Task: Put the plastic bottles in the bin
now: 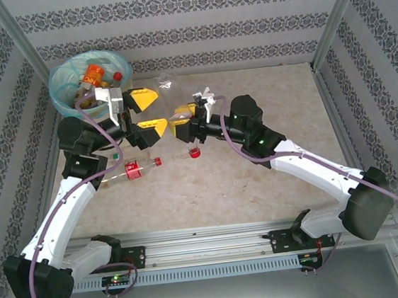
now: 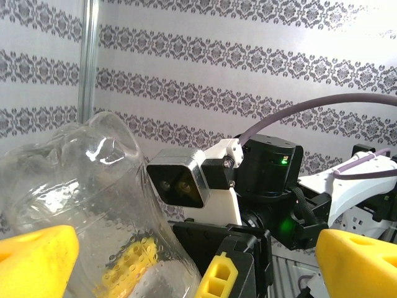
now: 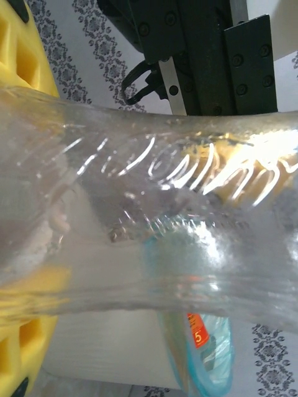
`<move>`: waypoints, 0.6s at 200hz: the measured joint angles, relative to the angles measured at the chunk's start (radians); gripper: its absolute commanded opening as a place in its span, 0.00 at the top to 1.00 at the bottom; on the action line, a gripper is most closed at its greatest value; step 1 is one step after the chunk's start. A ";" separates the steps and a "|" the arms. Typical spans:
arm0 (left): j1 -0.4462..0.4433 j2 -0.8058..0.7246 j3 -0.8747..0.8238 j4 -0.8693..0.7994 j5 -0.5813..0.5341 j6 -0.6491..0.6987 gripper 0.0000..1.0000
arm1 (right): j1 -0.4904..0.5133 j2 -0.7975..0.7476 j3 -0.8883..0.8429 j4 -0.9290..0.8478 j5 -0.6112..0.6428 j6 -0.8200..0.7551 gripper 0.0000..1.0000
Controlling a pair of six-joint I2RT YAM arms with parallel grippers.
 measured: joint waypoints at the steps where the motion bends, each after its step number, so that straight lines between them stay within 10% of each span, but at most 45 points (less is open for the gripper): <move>1: 0.000 0.000 0.000 0.002 0.000 -0.001 0.05 | 0.000 0.001 0.001 0.000 0.000 0.000 0.47; 120: 0.000 -0.019 0.008 0.090 0.005 -0.040 0.24 | 0.011 0.042 0.084 0.029 -0.121 0.015 0.49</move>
